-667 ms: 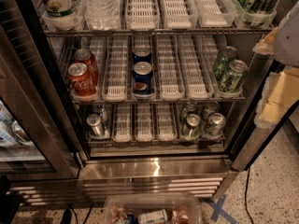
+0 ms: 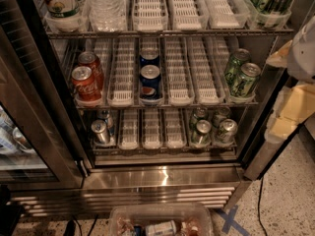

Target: Pick pepsi can from middle shelf of fridge

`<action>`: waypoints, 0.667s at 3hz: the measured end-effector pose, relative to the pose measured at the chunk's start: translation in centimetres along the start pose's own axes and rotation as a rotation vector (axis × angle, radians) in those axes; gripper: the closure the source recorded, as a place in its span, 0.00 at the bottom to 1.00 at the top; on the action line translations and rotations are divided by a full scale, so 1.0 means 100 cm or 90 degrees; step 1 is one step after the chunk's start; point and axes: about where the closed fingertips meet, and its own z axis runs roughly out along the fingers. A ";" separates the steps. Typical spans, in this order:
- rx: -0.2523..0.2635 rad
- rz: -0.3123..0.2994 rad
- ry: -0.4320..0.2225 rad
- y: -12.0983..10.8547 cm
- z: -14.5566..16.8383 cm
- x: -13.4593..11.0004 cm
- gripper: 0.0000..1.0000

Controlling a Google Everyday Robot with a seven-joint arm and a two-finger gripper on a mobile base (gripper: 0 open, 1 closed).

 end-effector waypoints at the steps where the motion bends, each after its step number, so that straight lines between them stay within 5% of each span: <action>1: -0.004 0.001 -0.039 0.018 0.034 0.004 0.00; 2: -0.015 -0.009 -0.102 0.036 0.079 -0.004 0.00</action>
Offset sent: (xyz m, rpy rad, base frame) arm -0.0108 0.0526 -0.1362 0.2790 -0.0413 0.1093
